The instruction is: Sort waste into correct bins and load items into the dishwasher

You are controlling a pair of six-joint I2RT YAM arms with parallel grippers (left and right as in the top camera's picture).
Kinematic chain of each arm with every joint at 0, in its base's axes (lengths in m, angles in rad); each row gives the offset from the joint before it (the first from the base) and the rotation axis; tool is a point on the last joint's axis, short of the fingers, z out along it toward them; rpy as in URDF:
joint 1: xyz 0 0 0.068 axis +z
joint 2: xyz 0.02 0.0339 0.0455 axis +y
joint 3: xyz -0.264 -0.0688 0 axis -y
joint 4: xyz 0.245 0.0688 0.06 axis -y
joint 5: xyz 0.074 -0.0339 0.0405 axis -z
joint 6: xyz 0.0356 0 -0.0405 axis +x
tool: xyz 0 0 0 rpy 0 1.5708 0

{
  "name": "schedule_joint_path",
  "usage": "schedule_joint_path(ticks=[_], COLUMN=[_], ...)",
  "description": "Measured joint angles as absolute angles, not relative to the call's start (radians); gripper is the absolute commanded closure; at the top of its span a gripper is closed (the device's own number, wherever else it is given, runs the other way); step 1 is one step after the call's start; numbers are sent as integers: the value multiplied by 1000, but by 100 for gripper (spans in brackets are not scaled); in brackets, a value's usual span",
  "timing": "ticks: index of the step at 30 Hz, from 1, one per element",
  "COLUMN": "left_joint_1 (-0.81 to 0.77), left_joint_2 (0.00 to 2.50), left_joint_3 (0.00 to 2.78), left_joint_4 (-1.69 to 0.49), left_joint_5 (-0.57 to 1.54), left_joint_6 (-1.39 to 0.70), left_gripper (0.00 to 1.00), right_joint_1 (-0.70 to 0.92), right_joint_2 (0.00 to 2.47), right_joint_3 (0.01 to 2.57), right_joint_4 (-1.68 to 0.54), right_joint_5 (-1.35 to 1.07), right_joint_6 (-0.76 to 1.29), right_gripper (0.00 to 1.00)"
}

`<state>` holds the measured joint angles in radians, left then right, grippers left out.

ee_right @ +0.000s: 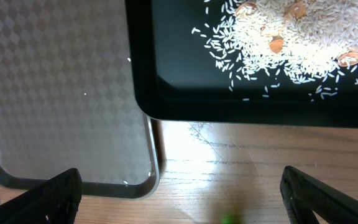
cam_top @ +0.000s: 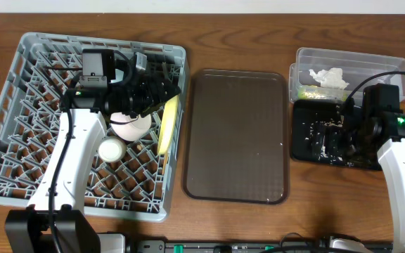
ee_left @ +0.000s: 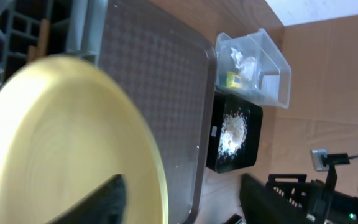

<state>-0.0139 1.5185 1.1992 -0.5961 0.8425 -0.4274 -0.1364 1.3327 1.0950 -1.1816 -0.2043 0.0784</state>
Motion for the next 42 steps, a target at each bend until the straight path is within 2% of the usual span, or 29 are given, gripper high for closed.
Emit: schedule_joint_path(ticks=[13, 19, 30, 34, 42], left_joint_1=[-14, -38, -58, -58, -58], left_joint_2=[1444, 1278, 1073, 953, 663], left_joint_3=[1199, 1199, 1199, 1198, 1198], left_joint_4=[-601, -710, -1173, -1186, -1174], left_joint_5=[779, 605, 166, 52, -11], left_joint_6=[-364, -270, -197, -189, -157], left_gripper=[13, 13, 12, 12, 12], right_joint_1=[-136, -136, -136, -136, -136], right_joint_2=[1333, 1333, 1332, 1332, 1332], right_joint_3=[1095, 1095, 1097, 1097, 1097], right_joint_4=[-1182, -1182, -1182, -1182, -1182], right_joint_5=[-204, -205, -204, -204, -205], right_joint_6=[79, 78, 78, 78, 78], right_gripper=[1, 1, 1, 1, 1])
